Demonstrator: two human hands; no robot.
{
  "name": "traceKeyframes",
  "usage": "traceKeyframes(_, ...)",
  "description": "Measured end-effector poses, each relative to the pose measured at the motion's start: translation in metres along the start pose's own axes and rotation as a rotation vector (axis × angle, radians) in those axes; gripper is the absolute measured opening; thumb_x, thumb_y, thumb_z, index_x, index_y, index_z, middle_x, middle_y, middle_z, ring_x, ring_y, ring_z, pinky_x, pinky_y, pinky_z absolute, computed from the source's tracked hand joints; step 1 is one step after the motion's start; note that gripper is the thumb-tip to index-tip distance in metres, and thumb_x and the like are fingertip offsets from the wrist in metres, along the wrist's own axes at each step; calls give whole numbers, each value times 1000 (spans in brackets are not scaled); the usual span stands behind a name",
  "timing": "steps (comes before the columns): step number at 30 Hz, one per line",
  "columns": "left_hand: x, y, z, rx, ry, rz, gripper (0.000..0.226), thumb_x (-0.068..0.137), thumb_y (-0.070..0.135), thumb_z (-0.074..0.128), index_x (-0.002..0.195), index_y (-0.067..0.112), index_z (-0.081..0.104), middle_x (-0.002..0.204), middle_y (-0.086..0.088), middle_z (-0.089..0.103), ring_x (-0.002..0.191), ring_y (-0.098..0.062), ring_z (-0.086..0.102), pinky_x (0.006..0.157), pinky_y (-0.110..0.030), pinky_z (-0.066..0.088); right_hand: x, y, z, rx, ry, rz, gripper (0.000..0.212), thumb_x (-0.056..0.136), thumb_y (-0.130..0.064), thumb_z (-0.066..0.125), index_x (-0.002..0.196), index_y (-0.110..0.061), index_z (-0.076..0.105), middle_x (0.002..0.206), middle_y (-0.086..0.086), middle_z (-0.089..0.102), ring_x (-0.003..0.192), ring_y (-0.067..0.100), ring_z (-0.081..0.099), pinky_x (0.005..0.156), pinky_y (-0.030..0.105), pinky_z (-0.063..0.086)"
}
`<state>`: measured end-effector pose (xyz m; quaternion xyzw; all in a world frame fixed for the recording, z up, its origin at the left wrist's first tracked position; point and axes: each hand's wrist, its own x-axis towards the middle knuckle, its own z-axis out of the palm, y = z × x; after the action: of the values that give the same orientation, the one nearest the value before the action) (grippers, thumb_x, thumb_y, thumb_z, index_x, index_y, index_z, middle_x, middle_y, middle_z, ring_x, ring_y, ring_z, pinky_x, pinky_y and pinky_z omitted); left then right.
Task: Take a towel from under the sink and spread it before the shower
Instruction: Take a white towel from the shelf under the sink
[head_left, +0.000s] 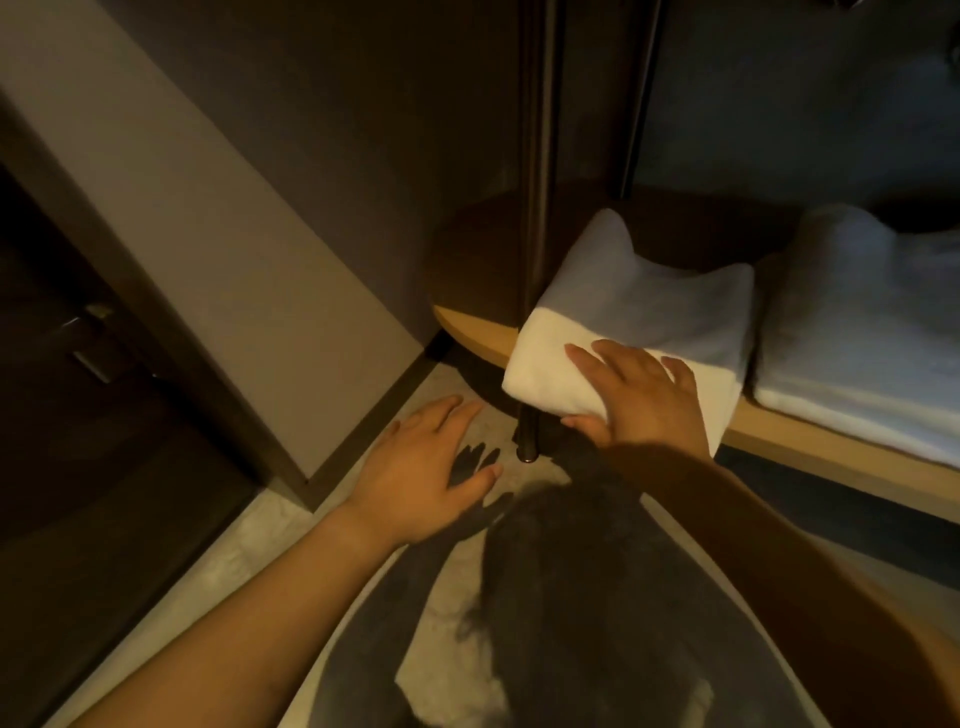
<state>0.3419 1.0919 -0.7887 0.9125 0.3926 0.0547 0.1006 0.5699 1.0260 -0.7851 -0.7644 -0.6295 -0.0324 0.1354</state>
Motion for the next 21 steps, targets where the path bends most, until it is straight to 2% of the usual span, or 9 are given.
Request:
traceKeyframes(4,-1,-4,0,0,-1,-12,81,77,73,21,146,31,17,154,-2,26,139,-20,28,111,-46,31,-5,2,-2,39,34,-24,65,86,-44,60,142,-25,35,143,9,44,126,33,43,105,47,29)
traceKeyframes(9,-2,-4,-5,14,22,-4,79,79,73,22,146,33,16,154,1,26,139,-18,29,110,-47,33,-16,6,-9,47,17,-77,62,81,-48,52,136,-21,45,134,13,51,118,35,49,97,49,37)
traceKeyframes(13,-6,-8,-12,6,43,-7,81,76,74,19,146,33,16,154,1,26,138,-18,29,111,-42,32,-10,-7,-13,25,-30,-12,76,81,-60,56,144,-29,26,146,6,32,129,26,33,105,40,28)
traceKeyframes(16,-9,-12,-15,4,34,-9,81,76,74,18,146,33,15,154,2,25,138,-17,29,111,-39,32,3,-28,-5,-18,-41,14,87,78,-67,53,146,-34,11,154,3,16,137,25,20,109,44,22)
traceKeyframes(21,-15,-19,-16,-12,40,-12,82,75,75,17,146,33,17,154,3,26,138,-16,30,110,-43,34,16,-37,6,-115,-35,22,86,81,-68,46,146,-35,2,156,3,12,139,28,17,109,47,23)
